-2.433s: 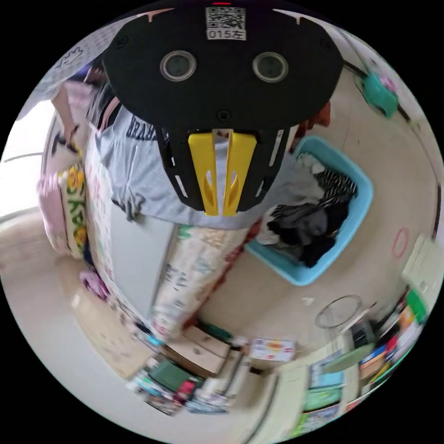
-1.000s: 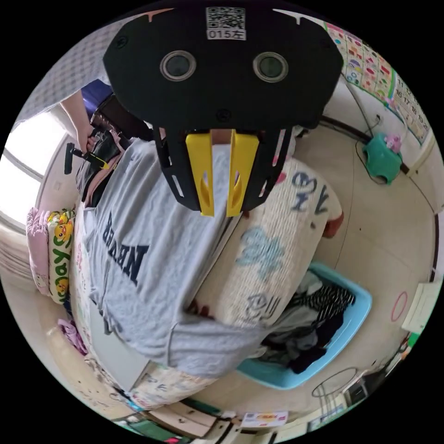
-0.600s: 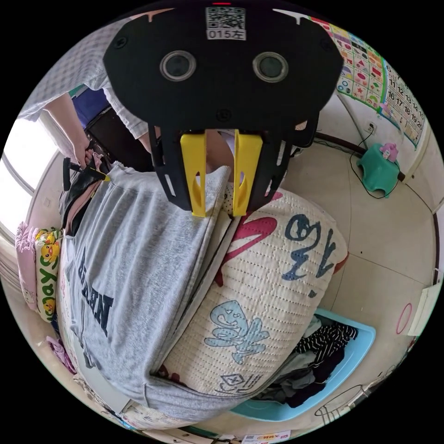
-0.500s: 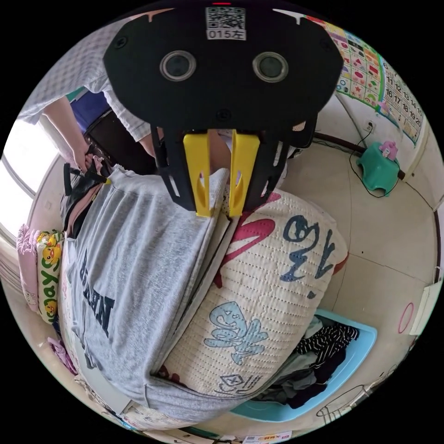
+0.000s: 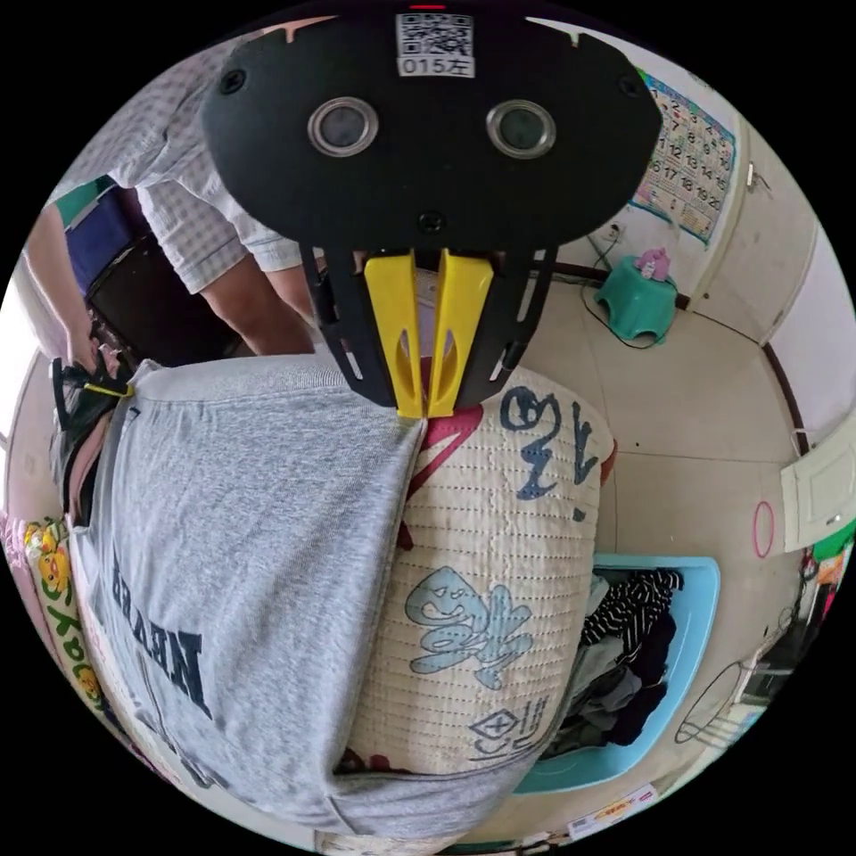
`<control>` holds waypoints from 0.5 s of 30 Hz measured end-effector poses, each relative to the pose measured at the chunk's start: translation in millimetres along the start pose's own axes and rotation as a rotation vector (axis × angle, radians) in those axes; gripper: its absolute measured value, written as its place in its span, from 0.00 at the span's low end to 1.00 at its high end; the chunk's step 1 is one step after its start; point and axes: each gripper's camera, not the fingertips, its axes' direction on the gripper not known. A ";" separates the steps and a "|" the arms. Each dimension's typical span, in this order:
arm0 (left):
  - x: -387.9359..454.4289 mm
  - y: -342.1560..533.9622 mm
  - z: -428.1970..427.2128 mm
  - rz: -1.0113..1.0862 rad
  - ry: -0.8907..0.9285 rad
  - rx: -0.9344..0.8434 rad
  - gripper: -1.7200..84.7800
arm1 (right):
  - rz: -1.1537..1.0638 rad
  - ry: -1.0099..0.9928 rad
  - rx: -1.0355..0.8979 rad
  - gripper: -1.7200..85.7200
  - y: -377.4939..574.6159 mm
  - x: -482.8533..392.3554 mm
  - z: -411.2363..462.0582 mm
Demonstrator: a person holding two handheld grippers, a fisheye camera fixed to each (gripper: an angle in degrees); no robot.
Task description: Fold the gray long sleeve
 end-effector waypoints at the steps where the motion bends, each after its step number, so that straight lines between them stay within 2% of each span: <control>1: 9.4 -1.3 -0.2 0.025 -0.037 -0.004 0.02 | 0.001 0.023 -0.004 0.03 -2.0 -5.0 -0.5; 3: 44.2 -2.9 -1.1 0.104 -0.180 -0.017 0.02 | 0.033 0.069 -0.013 0.04 -6.3 -17.1 -4.7; 5: 57.8 2.3 -2.5 0.094 -0.229 0.007 0.02 | 0.084 0.065 -0.002 0.05 -4.5 -19.6 -10.8; 10: 64.7 28.1 -7.4 -0.023 -0.203 0.147 0.02 | 0.133 0.055 0.028 0.07 4.0 -26.5 -28.1; 15: 60.9 19.2 -20.1 0.000 -0.112 0.079 0.03 | 0.165 0.002 0.018 0.12 14.8 -30.3 -57.3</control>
